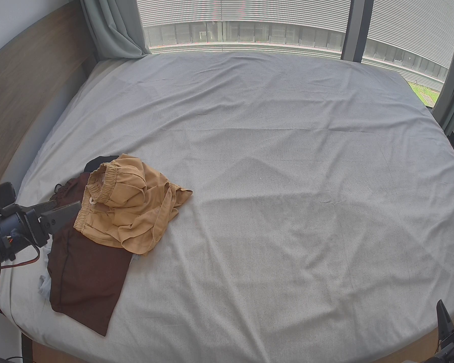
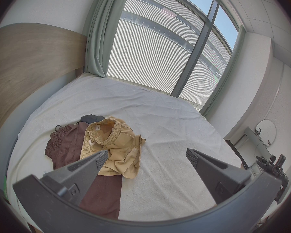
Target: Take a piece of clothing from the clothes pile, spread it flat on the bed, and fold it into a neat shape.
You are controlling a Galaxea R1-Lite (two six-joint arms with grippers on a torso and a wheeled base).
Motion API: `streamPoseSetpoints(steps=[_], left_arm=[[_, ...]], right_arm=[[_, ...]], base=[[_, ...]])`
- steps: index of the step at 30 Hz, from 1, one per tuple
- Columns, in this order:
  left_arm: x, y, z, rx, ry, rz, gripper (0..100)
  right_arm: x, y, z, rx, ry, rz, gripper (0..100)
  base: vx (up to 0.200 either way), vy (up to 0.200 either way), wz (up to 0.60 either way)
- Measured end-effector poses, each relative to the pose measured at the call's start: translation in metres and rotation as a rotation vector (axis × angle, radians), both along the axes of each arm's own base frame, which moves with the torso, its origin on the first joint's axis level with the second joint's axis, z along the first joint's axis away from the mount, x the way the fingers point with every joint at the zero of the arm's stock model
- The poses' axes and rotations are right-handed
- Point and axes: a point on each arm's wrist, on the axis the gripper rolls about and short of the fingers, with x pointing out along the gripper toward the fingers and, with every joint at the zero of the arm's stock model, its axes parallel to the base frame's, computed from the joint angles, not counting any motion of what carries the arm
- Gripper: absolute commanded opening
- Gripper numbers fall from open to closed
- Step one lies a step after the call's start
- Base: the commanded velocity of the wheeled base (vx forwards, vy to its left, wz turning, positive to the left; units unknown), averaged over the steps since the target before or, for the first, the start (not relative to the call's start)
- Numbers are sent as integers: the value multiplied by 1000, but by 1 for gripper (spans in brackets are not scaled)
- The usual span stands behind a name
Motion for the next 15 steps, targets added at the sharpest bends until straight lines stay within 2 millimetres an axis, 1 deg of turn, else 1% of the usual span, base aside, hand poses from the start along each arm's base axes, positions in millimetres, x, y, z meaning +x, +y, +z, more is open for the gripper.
streamPoseSetpoints(steps=[15], left_arm=[[36,10,-2,-16,39,-17,100]], right_arm=[[0,0,0,0,0,0,100]], base=[[0,0,0]])
